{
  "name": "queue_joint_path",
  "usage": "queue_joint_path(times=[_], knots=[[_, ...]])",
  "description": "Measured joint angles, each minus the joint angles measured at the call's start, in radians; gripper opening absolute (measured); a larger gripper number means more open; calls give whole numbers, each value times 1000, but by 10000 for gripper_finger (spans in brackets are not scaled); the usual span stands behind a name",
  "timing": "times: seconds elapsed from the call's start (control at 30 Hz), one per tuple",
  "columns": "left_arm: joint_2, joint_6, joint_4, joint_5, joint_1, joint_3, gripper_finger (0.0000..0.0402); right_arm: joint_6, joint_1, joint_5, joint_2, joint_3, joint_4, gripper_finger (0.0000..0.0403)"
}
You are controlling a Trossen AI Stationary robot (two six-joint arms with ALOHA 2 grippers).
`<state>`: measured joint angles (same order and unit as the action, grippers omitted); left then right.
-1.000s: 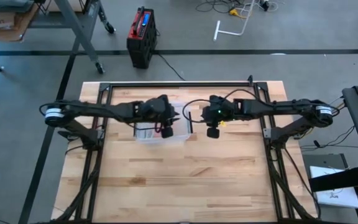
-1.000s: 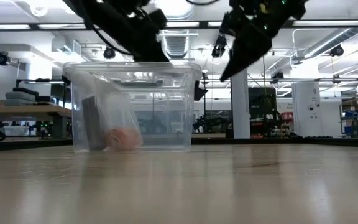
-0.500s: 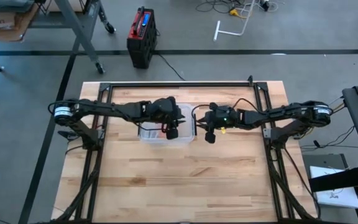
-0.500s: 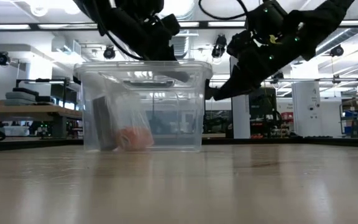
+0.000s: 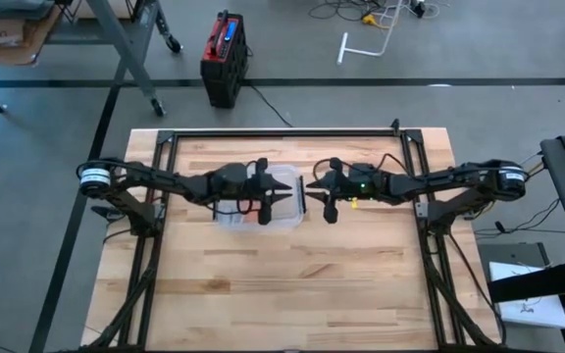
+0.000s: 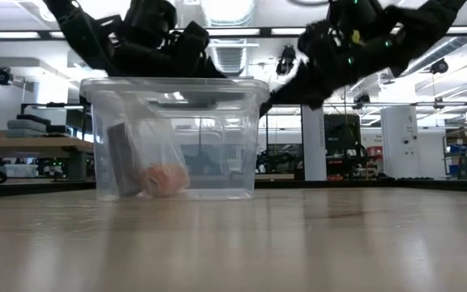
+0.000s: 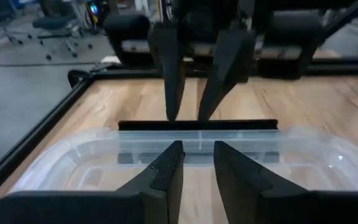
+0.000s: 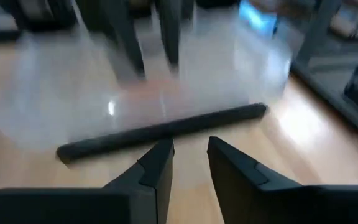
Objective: Roll bandage
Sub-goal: Close the transparent container
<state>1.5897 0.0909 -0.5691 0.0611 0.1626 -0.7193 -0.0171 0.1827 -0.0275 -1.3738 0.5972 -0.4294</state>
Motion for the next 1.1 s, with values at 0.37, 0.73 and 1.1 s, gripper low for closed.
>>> queue_joint_path(times=[0.37,0.73,1.1], knots=[[1,-53,-50,36,42,36,82,-28,1,67,23,13,155,87],[4,-59,-84,59,42,42,82,18,1,-75,-265,19,-141,71],[2,-55,-84,81,43,51,82,-40,-5,-59,-153,88,-6,74]])
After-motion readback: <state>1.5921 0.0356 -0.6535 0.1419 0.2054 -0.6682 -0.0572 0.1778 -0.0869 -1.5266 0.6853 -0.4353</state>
